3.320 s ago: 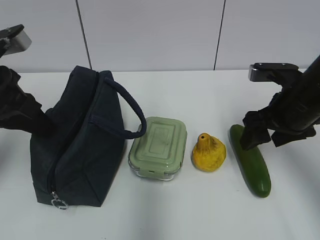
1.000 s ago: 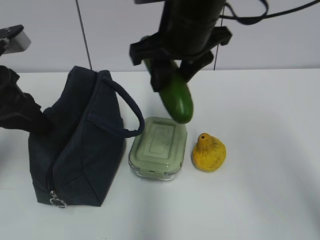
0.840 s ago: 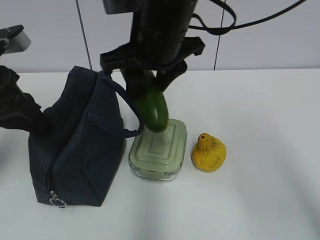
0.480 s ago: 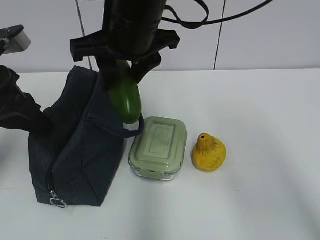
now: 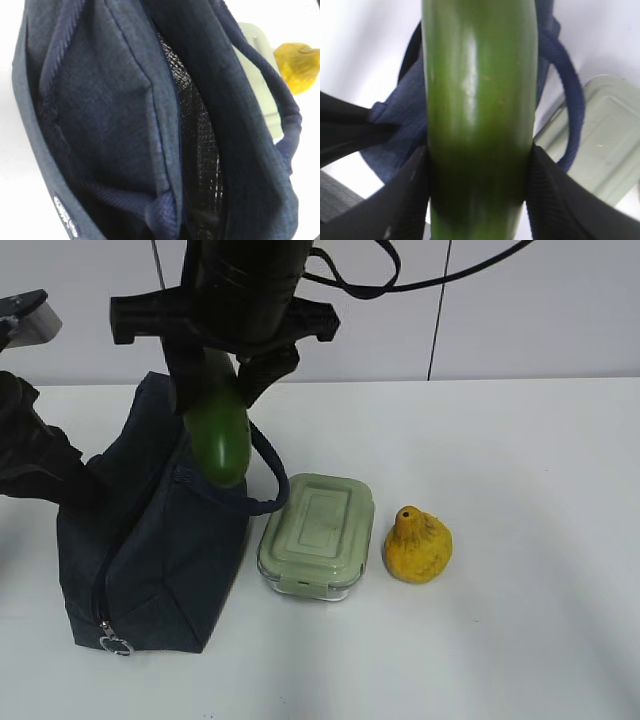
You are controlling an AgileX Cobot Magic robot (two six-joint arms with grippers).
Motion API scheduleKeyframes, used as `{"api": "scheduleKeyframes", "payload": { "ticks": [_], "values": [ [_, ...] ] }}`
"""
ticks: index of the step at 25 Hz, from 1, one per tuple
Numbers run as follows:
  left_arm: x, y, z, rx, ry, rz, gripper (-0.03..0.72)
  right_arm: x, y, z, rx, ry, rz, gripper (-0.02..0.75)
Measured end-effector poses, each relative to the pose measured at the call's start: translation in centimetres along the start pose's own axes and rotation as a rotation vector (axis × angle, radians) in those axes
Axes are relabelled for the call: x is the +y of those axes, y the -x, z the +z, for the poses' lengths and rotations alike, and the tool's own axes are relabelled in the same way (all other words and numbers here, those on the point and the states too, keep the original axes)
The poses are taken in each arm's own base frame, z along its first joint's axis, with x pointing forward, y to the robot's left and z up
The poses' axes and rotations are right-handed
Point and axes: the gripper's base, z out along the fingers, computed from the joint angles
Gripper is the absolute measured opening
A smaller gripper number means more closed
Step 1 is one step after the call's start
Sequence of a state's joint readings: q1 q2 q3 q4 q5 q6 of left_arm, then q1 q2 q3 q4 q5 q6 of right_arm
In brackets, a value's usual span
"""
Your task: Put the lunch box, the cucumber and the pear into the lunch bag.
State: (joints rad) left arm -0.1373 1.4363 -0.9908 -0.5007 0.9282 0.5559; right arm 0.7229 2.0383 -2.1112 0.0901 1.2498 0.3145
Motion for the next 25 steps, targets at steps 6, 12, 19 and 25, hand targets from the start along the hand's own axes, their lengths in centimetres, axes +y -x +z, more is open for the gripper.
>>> {"api": "scheduleKeyframes", "payload": {
  "ticks": [6, 12, 19, 25],
  "values": [
    [0.0, 0.0, 0.0, 0.0, 0.0, -0.001, 0.003, 0.9, 0.2, 0.0, -0.019, 0.085, 0.032, 0.381],
    [0.0, 0.0, 0.0, -0.001, 0.0, -0.002, 0.003, 2.1, 0.4, 1.4, -0.045, 0.153, 0.061, 0.381],
    [0.0, 0.0, 0.0, -0.001, 0.0, -0.002, 0.003, 3.7, 0.3, 4.8, -0.068, 0.172, 0.076, 0.381],
    [0.0, 0.0, 0.0, 0.0, 0.001, -0.002, 0.003, 3.4, 0.5, 5.5, -0.088, 0.128, 0.061, 0.381]
  ]
}}
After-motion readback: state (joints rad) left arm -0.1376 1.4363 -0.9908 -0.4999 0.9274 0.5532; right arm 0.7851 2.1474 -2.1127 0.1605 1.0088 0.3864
